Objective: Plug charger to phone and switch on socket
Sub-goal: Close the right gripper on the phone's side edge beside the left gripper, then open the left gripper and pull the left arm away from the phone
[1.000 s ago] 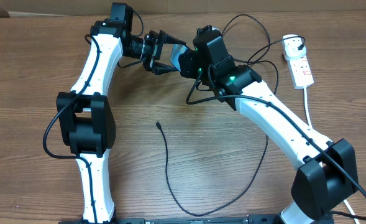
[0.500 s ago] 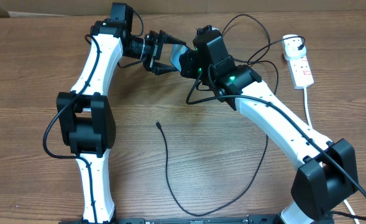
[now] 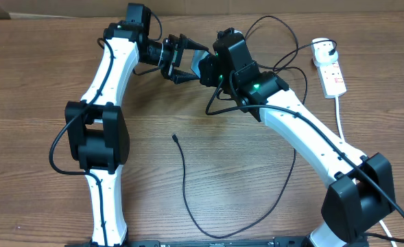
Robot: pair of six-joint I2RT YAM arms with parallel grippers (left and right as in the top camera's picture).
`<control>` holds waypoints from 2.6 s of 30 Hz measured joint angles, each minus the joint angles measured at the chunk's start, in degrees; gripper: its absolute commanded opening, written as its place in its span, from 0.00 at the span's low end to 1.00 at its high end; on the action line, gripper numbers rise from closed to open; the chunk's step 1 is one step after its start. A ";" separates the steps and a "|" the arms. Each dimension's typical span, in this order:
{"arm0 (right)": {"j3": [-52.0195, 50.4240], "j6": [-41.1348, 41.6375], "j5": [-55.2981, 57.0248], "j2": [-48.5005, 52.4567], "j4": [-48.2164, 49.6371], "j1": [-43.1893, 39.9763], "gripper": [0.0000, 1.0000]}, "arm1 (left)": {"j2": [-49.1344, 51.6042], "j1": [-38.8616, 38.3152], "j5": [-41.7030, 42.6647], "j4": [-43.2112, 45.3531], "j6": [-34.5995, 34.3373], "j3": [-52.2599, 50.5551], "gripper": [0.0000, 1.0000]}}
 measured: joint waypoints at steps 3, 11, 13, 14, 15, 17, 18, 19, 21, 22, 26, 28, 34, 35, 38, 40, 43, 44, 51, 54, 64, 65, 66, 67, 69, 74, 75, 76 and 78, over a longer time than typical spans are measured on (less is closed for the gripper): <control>0.00 -0.04 0.17 0.13 -0.02 0.00 0.23 | 0.00 -0.02 0.00 0.00 0.00 0.00 0.72; 0.00 -0.04 0.20 1.07 0.00 0.00 0.15 | 0.00 -0.02 0.00 0.00 0.00 0.00 0.72; 0.00 -0.07 0.20 1.07 -0.02 0.00 0.15 | 0.00 -0.02 0.00 0.02 0.00 0.00 0.72; 0.00 0.00 0.22 1.07 0.00 0.00 0.14 | 0.00 -0.02 0.00 0.00 0.00 0.00 0.72; 0.00 -0.02 0.24 1.07 0.00 0.00 0.14 | 0.00 -0.02 0.00 0.00 0.00 0.00 0.72; 0.00 -0.04 0.26 1.07 -0.02 0.00 0.12 | 0.00 -0.02 0.00 0.02 0.00 0.00 0.72; 0.00 -0.07 0.35 1.07 0.00 0.00 0.11 | 0.00 -0.02 0.00 0.00 0.00 0.00 0.72; 0.00 -0.09 0.37 1.07 -0.04 0.00 0.11 | 0.00 -0.02 -0.02 0.02 0.00 0.00 0.72; 0.00 -0.04 0.44 1.07 -0.09 -0.02 0.10 | 0.00 0.00 -0.02 0.00 0.00 0.00 0.73; 0.00 -0.04 0.52 1.07 -0.11 0.00 0.10 | 0.00 0.00 -0.02 0.02 0.00 0.00 0.73; 0.00 -0.04 0.81 1.07 -0.26 -0.02 0.08 | 0.00 -0.02 -0.04 0.02 0.00 0.00 0.75; 0.00 -0.04 0.98 1.07 -0.46 -0.02 0.04 | 0.00 0.00 -0.04 0.00 0.00 0.00 0.75; 0.00 -0.07 1.38 1.07 -0.74 -0.02 0.04 | 0.00 0.02 -0.02 0.00 0.00 0.00 0.76; 0.00 -0.07 1.38 1.07 -0.72 -0.02 0.04 | 0.00 0.02 -0.04 0.00 0.00 0.00 0.76; 0.00 -0.07 1.40 1.07 -0.79 -0.02 0.04 | 0.00 0.02 -0.22 0.00 0.00 0.00 0.77; 0.00 -0.07 1.40 1.07 -0.79 -0.02 0.04 | 0.00 0.02 -0.44 0.00 0.00 0.00 0.79; 0.00 -0.07 1.25 1.07 -0.81 -0.02 0.04 | 0.00 -0.02 -1.14 0.02 -0.15 0.04 1.00; 0.00 -0.07 1.01 1.07 -0.87 0.00 0.04 | 0.00 -0.02 -1.51 0.00 -0.20 0.11 1.00; 0.00 -0.04 1.75 1.09 -1.79 0.00 0.04 | 0.00 -0.02 -4.94 0.07 0.33 0.13 1.00; 0.00 -0.07 2.25 1.09 -2.12 0.00 0.04 | 0.00 -0.02 -7.32 0.17 1.16 0.13 1.00; 0.00 0.57 4.68 1.11 -4.46 -0.44 0.04 | 0.00 -0.02 -6.62 10.69 15.50 0.24 1.00; 0.00 0.92 4.63 1.16 -4.74 -0.83 0.04 | 0.00 -0.02 -4.79 12.22 17.57 0.28 1.00; -0.02 1.27 4.61 1.18 -4.76 -1.25 0.04 | 0.00 -0.02 -3.43 13.00 19.08 0.33 1.00; 0.00 1.66 4.37 1.20 -4.81 -1.97 0.04 | 0.00 0.00 -2.25 13.31 20.81 0.39 1.00; 0.00 2.08 3.21 1.22 -4.81 -3.76 0.04 | 0.00 0.04 -0.70 13.29 23.69 0.42 1.00; -0.02 2.64 -1.36 1.49 -4.85 -9.66 0.04 | -0.85 0.11 0.98 10.62 33.11 0.42 1.00; -0.02 2.73 -1.92 1.51 -4.83 -10.60 0.04 | -1.40 0.11 1.01 9.99 34.84 0.42 1.00; -0.02 2.89 -2.89 1.55 -4.85 -11.76 0.04 | -2.03 0.13 0.94 9.29 36.50 0.42 1.00; -0.02 2.97 -4.24 1.60 -4.90 -13.18 0.04 | -4.00 0.13 0.22 7.54 39.69 0.42 1.00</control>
